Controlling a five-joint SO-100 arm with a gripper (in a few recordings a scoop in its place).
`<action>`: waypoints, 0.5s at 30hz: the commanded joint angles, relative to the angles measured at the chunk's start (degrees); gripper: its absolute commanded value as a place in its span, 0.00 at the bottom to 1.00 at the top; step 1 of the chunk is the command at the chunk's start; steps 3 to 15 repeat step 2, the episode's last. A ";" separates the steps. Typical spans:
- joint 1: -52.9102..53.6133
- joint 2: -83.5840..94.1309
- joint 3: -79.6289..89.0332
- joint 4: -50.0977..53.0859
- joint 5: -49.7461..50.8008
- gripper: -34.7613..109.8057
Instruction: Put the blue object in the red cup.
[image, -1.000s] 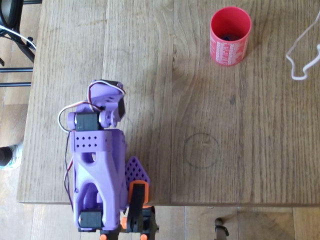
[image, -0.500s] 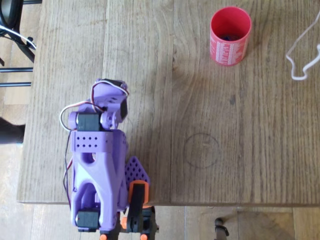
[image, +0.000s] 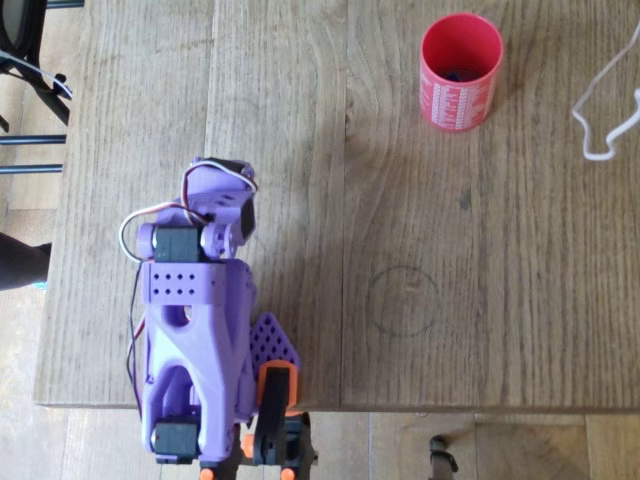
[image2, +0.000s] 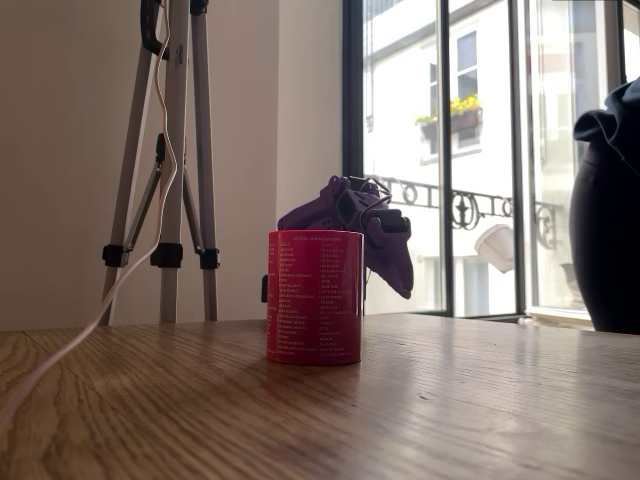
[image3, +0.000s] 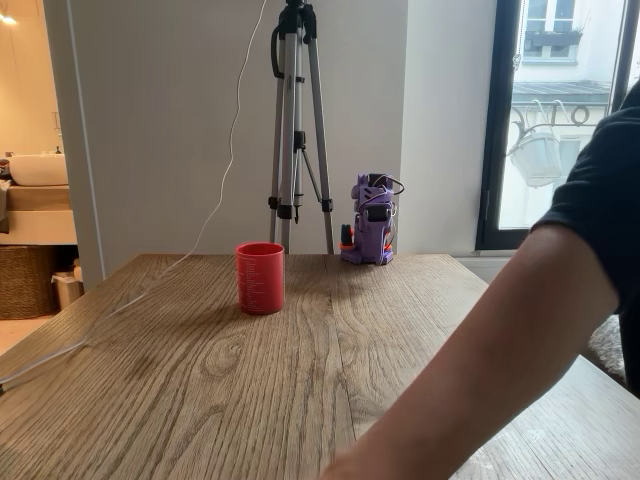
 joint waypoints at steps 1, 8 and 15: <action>0.18 -0.62 -0.70 -0.53 0.00 0.24; 0.18 -0.62 -0.70 -0.53 0.00 0.24; 0.18 -0.62 -0.70 -0.53 0.00 0.24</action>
